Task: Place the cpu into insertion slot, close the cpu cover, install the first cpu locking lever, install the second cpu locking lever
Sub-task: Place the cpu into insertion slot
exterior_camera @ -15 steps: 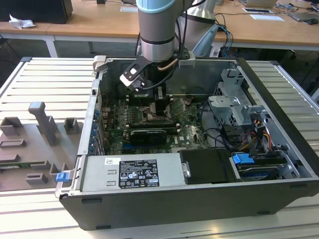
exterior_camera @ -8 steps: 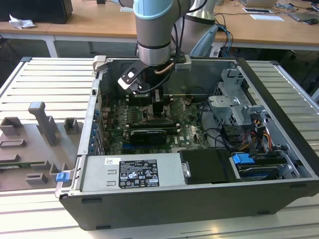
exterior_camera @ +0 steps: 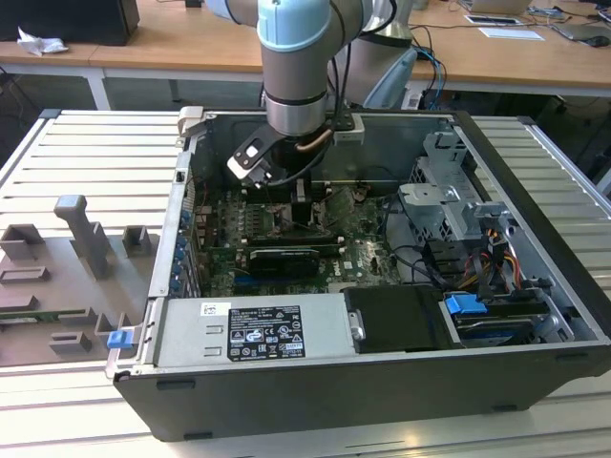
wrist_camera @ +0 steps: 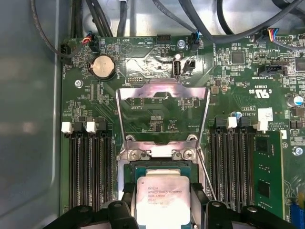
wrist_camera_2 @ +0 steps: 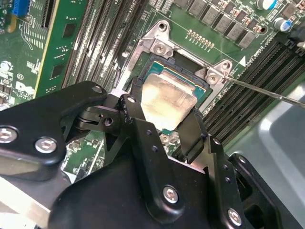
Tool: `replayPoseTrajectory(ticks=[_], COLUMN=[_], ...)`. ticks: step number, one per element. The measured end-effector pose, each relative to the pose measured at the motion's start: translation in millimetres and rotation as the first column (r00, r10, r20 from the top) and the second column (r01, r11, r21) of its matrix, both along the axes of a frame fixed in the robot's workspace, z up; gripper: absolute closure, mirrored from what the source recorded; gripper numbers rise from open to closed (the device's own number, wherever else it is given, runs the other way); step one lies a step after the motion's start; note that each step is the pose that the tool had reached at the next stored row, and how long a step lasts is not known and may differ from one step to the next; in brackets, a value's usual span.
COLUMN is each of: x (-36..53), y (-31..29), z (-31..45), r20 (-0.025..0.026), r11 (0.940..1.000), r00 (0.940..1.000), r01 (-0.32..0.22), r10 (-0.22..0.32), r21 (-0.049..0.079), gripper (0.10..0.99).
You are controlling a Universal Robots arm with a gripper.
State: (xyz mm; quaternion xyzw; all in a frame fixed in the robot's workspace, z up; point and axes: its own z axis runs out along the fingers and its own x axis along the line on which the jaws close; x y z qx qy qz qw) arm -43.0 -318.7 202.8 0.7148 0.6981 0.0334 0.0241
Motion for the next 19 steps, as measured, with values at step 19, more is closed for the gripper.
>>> replayPoseTrajectory(ticks=[19], x=[0.0], y=[-1.2], z=[-4.7], r20=[-0.0008], r11=[1.0], r00=[1.0], r01=[-0.004], r10=[0.004], r21=[0.0], gripper=[0.549])
